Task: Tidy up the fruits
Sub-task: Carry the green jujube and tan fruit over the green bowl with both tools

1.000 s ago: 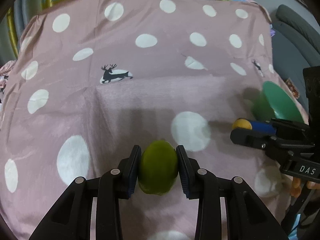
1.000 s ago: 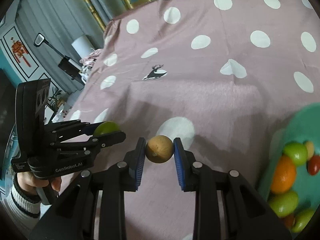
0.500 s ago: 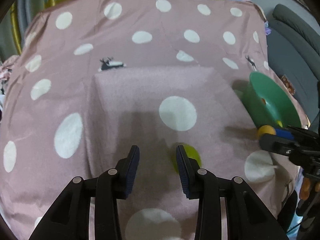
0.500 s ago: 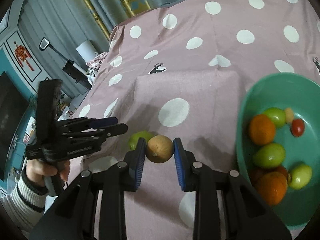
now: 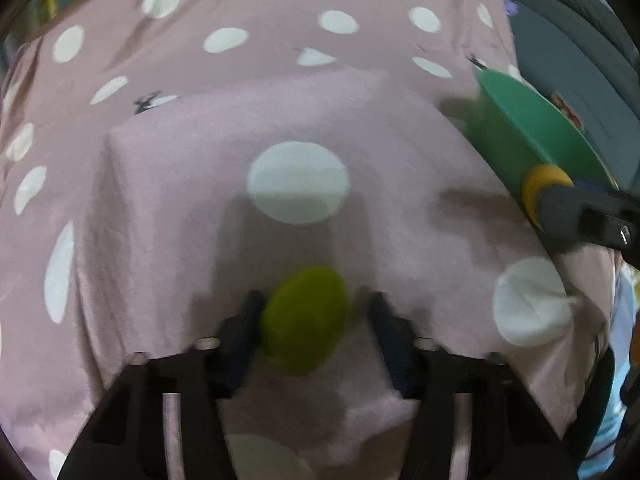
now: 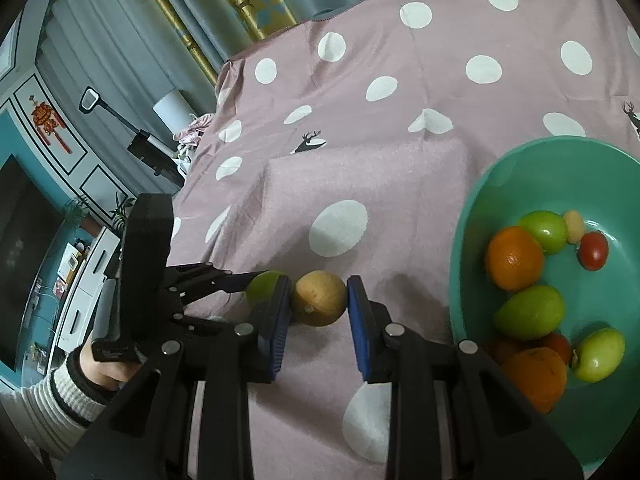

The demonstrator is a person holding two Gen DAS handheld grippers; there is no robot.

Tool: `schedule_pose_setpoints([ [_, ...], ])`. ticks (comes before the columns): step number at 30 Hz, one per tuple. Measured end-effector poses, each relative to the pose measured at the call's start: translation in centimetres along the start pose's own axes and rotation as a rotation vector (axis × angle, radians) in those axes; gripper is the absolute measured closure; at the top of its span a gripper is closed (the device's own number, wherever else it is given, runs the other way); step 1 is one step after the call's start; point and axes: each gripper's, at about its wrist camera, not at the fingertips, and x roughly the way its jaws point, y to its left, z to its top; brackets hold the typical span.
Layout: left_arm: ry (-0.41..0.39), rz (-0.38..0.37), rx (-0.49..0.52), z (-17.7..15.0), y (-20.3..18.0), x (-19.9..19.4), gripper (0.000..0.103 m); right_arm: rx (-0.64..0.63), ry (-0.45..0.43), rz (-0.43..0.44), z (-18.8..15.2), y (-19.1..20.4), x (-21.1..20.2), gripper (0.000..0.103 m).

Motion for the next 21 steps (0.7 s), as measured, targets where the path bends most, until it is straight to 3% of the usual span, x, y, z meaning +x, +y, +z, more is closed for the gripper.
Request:
schedule_pose_setpoints([
  [2, -0.005, -0.04, -0.034, 0.2, 0.7, 0.0, 0.064, 0.002, -0.002, 0.003, -0.1, -0.1, -0.1, 0.075],
  [6, -0.018, -0.027, -0.045, -0.1, 0.6, -0.5, 0.064, 0.003, -0.008, -0.003, -0.3, -0.1, -0.5, 0.075],
  [21, -0.191, -0.046, -0.03, 1.2, -1.2, -8.6, 0.064, 0.001, -0.089, 0.006, -0.4, 0.3, -4.4, 0.075],
])
